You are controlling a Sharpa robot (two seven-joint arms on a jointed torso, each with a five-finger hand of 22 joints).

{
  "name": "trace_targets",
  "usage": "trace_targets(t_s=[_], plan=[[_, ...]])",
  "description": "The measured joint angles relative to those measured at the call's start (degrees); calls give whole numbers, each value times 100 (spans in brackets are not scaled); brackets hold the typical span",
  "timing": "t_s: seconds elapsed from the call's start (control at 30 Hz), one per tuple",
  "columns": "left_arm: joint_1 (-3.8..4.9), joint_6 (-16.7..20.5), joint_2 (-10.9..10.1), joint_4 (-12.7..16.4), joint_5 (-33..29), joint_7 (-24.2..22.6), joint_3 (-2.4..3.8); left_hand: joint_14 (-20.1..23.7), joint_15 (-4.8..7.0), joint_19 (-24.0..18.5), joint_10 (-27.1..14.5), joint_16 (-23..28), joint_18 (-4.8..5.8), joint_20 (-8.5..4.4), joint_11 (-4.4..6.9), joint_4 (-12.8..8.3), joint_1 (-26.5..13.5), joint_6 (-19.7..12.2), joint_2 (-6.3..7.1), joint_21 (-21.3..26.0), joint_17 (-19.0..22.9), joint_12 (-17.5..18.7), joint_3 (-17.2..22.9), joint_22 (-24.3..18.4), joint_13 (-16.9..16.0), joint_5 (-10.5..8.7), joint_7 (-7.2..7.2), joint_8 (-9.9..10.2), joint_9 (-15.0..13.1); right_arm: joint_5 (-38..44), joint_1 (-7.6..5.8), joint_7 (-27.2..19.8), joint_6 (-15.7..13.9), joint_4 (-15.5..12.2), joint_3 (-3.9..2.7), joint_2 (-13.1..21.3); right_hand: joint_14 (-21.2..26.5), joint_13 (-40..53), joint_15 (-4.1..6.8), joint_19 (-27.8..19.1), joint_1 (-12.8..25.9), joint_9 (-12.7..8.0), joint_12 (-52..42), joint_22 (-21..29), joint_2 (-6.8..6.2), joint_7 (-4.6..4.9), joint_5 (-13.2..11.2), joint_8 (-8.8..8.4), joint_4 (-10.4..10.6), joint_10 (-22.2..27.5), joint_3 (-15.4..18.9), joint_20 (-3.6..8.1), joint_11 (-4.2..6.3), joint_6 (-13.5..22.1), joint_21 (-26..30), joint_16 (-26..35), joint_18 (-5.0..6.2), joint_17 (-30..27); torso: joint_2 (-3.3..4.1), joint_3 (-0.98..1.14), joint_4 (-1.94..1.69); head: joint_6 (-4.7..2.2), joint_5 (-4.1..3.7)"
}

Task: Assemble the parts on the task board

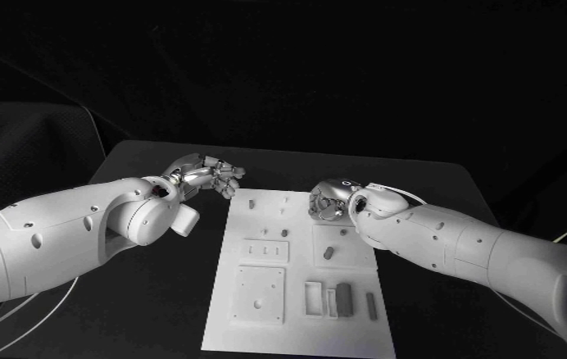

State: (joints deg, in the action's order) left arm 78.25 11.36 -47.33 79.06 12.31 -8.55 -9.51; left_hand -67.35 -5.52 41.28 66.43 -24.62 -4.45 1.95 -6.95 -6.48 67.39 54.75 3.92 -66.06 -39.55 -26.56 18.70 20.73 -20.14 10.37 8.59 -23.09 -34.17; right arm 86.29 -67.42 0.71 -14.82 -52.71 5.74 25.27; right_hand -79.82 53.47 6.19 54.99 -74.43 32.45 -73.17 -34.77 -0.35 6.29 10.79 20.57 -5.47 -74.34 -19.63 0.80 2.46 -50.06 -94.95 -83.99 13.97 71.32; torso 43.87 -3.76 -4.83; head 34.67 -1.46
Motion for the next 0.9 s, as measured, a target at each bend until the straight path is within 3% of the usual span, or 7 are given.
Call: trace_targets(t_s=[0.17,0.27,0.5,0.9], plan=[[0,3,-1,-6,-1,0,0,0,0,0,0,0,2,0,0,16,0,0,0,0,-5,0,16,0,0,0,0,0,3,11,12,35,-41,-123,2,39,0,0,0,0,0,1,0,-6,0,0,0,0,0,0,0,0,0,0,0,0,6,0,4,-3,-3,-2,7],[0,5,-2,-6,-1,0,0,0,0,0,0,0,2,0,0,16,0,0,0,0,-5,0,16,0,0,0,0,0,3,23,19,65,-69,-191,-32,37,0,-1,-1,0,0,3,0,-6,0,1,0,0,0,0,0,0,-1,0,0,0,6,-1,8,-5,-3,-7,15],[1,5,-11,-13,-2,0,0,0,0,0,0,0,4,0,0,16,0,0,0,0,-5,0,16,1,0,0,0,0,2,107,-55,236,-277,-263,-57,-99,1,4,-1,0,0,4,0,-14,0,-20,-9,-4,-26,-2,-25,-1,1,-20,0,-27,3,5,20,-13,-1,-31,49],[1,8,2,-27,-3,-2,0,0,0,0,0,0,15,0,0,16,0,0,0,0,-4,0,16,1,-1,0,0,0,2,274,-83,544,-585,-243,-57,-317,-22,9,21,1,0,4,-23,-23,-2,-29,-14,14,-42,-23,-39,-2,18,-29,0,-51,-4,10,33,-24,-10,-66,40]])
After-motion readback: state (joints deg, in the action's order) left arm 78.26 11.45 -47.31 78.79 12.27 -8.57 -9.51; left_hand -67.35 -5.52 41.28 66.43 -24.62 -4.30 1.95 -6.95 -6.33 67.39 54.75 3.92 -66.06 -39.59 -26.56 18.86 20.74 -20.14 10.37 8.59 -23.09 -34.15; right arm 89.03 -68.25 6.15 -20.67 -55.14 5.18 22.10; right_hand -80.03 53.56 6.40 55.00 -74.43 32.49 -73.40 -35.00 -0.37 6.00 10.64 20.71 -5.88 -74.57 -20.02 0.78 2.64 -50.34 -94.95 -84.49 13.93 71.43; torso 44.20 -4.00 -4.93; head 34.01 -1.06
